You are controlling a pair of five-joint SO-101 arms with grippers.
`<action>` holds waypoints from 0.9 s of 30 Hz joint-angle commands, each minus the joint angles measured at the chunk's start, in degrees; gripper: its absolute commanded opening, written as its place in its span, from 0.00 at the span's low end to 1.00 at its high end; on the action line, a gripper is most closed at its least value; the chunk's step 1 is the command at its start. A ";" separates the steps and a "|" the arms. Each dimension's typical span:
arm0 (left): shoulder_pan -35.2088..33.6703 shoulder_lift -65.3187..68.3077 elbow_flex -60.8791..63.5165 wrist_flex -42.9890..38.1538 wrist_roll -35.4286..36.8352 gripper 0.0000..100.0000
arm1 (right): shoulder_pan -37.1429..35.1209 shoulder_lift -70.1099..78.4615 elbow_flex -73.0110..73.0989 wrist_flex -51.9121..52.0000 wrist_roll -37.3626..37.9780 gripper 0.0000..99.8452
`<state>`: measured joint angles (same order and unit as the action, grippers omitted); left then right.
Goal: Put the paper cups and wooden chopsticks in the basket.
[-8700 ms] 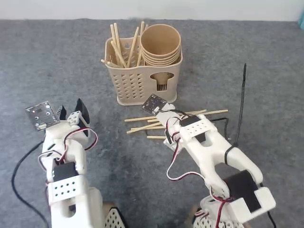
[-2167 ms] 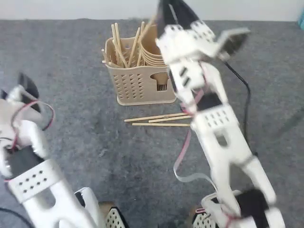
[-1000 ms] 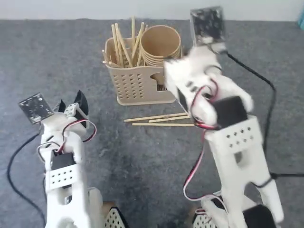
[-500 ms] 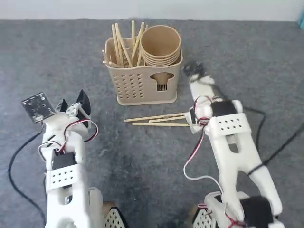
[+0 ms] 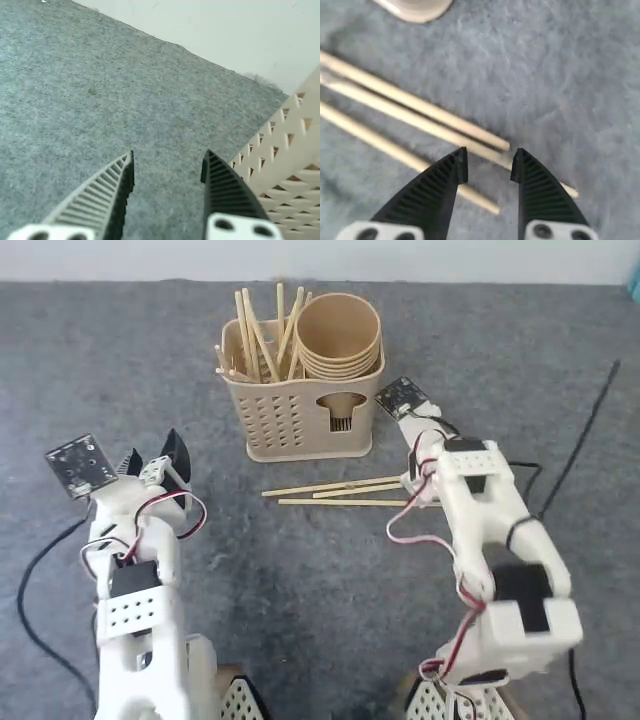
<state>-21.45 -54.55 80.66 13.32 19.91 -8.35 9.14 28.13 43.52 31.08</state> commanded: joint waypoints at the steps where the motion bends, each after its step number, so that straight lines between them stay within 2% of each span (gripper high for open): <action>1: 0.53 -1.23 -0.31 0.09 -0.53 0.21 | -0.31 3.47 -6.15 -1.10 -0.79 0.15; 6: 0.53 -1.23 -0.31 0.00 -0.62 0.21 | -0.75 6.81 -8.44 -0.48 -0.26 0.14; 10: 0.53 -1.23 -0.31 0.00 -0.62 0.21 | -1.01 6.81 -8.70 2.59 0.26 0.02; 11: 0.53 -1.23 -0.31 0.00 -0.62 0.21 | -1.10 6.81 -8.70 3.82 1.49 0.02; 14: 0.53 -1.23 -0.31 0.00 -0.62 0.21 | -1.45 6.37 -8.79 6.29 4.57 0.06; 19: 0.53 -1.23 -0.31 0.00 -0.62 0.21 | -1.71 3.65 -8.26 7.43 4.57 0.13; 27: 0.62 -1.23 -0.31 0.00 -3.25 0.21 | -2.77 2.68 -6.86 8.75 5.10 0.13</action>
<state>-21.45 -54.55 80.66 13.32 17.63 -10.29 14.15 20.92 51.69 34.95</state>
